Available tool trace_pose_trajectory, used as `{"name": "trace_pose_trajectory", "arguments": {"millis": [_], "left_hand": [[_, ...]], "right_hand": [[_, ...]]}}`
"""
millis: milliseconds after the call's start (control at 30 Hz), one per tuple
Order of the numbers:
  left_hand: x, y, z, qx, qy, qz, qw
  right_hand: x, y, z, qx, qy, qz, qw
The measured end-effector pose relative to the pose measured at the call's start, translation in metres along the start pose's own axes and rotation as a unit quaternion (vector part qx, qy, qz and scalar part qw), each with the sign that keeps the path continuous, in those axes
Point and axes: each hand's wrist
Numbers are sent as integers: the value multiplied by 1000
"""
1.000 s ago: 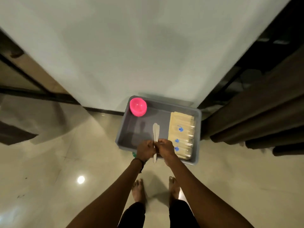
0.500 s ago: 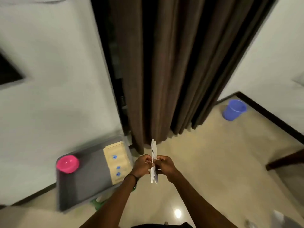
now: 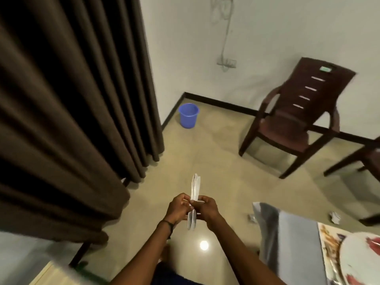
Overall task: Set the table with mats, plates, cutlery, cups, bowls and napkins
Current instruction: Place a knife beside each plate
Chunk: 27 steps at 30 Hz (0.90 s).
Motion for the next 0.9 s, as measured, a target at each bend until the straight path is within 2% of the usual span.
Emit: {"name": "trace_pose_trajectory", "arguments": {"millis": [267, 500, 733, 900], "left_hand": [[-65, 114, -73, -32, 53, 134, 989], [-126, 188, -151, -51, 98, 241, 964], [-205, 256, -196, -54, 143, 312, 938], [-279, 310, -240, -64, 168, 345, 921]], "right_hand": [[74, 61, 62, 18, 94, -151, 984], [135, 88, 119, 37, 178, -264, 947], [212, 128, 146, 42, 231, -340, 911], [289, 171, 174, 57, 269, -353, 895]]}}
Point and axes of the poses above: each hand's wrist, its own y-axis towards the middle knuckle, its own x-axis out of the back of the hand, z = x × y, and after that the axes turned 2 degrees about -x, right-handed
